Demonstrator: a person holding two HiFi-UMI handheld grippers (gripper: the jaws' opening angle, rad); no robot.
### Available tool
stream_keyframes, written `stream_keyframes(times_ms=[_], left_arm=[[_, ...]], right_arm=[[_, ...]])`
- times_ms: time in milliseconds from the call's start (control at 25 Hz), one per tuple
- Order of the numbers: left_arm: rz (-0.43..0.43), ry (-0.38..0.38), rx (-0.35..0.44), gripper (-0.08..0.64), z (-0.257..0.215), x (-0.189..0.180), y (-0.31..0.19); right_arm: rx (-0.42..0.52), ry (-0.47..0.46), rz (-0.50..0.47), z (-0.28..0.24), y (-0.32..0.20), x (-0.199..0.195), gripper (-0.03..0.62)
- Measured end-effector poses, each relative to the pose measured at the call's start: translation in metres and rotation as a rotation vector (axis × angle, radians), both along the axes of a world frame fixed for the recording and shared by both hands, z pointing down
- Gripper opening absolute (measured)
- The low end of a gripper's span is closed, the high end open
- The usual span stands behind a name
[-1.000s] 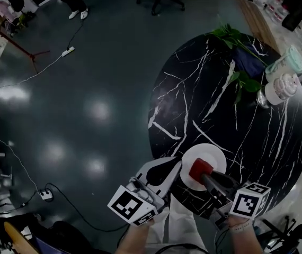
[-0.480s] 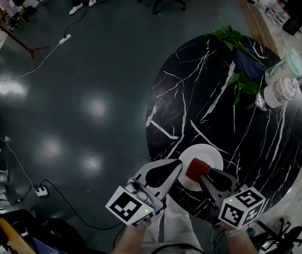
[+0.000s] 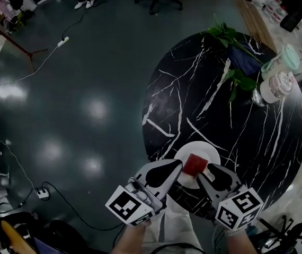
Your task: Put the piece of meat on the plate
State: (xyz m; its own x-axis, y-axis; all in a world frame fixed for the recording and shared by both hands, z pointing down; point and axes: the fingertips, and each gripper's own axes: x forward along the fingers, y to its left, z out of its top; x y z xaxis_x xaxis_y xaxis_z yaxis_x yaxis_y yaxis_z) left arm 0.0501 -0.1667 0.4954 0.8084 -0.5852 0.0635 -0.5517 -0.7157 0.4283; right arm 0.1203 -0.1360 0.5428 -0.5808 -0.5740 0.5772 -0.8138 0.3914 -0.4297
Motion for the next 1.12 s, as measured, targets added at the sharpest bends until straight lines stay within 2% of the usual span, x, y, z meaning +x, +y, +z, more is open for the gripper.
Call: stream_keyframes(times_ms=[480,720,920,1120], left_arm=[[-0.013,0.021,-0.024,0.008,-0.004,-0.004,0.001],[0.009,-0.019,0.003,0.008,-0.020,0.001,0.001],[0.015,-0.013,0.008,0.008,-0.040,0.000,0.005],[0.044,-0.016,0.023,0.008,-0.061,0.000,0.010]], right_arm=[[0.015,-0.020,-0.014,-0.012,0.005,-0.001,0.144],[0.057,-0.136,0.020,-0.043,0.007,-0.004,0.143],[0.072,-0.158,0.031,-0.064,0.013,-0.008,0.140],[0.087,-0.162,0.020,-0.087,0.018,-0.014,0.094]])
